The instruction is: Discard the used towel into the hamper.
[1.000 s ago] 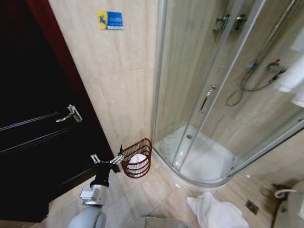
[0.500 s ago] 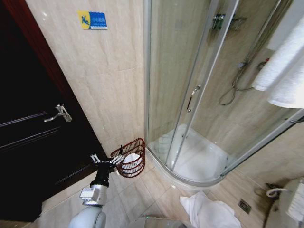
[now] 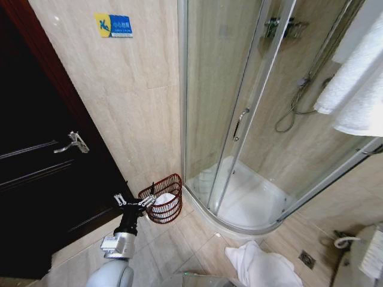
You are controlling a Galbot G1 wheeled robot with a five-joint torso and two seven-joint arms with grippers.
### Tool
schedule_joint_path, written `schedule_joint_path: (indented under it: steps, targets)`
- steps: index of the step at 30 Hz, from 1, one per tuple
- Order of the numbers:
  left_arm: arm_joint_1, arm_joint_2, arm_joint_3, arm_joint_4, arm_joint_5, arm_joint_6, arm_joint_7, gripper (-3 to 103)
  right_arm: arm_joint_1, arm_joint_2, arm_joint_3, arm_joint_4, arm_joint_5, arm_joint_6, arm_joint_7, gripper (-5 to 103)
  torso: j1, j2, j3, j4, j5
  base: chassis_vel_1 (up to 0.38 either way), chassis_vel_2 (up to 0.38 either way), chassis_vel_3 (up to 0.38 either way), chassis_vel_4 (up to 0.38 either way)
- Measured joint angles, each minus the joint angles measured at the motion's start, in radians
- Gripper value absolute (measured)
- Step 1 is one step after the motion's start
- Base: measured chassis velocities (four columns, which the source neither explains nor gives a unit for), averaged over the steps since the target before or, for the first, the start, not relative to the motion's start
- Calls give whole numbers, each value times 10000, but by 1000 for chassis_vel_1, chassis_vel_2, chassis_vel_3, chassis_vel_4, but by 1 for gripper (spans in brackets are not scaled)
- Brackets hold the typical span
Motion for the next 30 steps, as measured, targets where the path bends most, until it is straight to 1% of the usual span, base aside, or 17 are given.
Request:
schedule_joint_path:
  steps: [4,5,8,9,10,12,13,15,17,18,19,21,22,23,26,27,30]
  targets:
    - [0,1,0,0,0,0,0,100,667,-1066,242,-133,67,-164,147,100,0,0,0,1,-5,0,0,0,0]
    - [0,1,0,0,0,0,0,100,667,-1066,242,-133,67,-164,147,100,0,0,0,1,-5,0,0,0,0]
    - [0,0,0,0,0,0,0,100,1209,-1766,202,-696,62,-195,229,100,0,0,0,2,-1,0,0,0,0]
    - [0,0,0,0,0,0,0,100,1209,-1766,202,-696,62,-195,229,100,0,0,0,2,-1,0,0,0,0]
    - [0,-1,0,0,0,0,0,100,1578,-2046,-46,-989,23,-206,339,100,0,0,0,2,0,0,0,0,0]
    - [-1,0,1,0,-1,0,1,100,2297,-2327,-747,-1291,-220,-287,629,100,0,0,0,1,-1,0,0,0,0]
    - [0,-1,1,0,-1,0,1,100,2722,-2352,-1279,-1398,-427,-292,802,100,0,0,0,1,-1,0,0,0,0]
    - [0,0,1,0,0,0,1,100,2850,-2350,-1445,-1428,-498,-292,853,100,0,-1,0,2,0,0,0,0,0]
    - [0,-1,0,0,0,0,0,100,3668,-2279,-2399,-1582,-821,-289,1019,100,1,-1,1,2,1,0,0,0,0]
    - [0,-1,0,0,0,0,0,100,3668,-2279,-2399,-1582,-821,-289,1019,100,1,-1,1,2,1,0,0,0,0]
    - [0,1,0,0,0,0,0,100,3947,-2276,-2675,-1678,-878,-280,1023,100,1,-1,1,2,0,0,0,0,0]
    - [0,1,1,0,0,0,1,100,4752,-2356,-3482,-2193,-1079,-70,951,100,0,0,0,0,-4,0,0,0,0]
    - [-1,0,0,0,0,0,0,100,5002,-2388,-3738,-2461,-1177,36,891,100,0,0,0,1,-6,0,0,0,0]
    - [-1,0,0,0,0,0,0,100,5002,-2388,-3738,-2461,-1177,36,891,100,0,0,0,1,-6,0,0,0,0]
    - [0,-1,0,0,0,0,0,100,6094,-2469,-4887,-3622,-1656,473,633,100,1,-1,0,1,3,0,0,0,0]
    - [0,-1,0,0,0,0,0,100,6094,-2469,-4887,-3622,-1656,473,633,100,1,-1,0,1,3,0,0,0,0]
    - [0,0,0,0,-1,0,0,100,7030,-2498,-5689,-4131,-1893,486,635,100,2,-1,1,1,1,0,0,0,0]
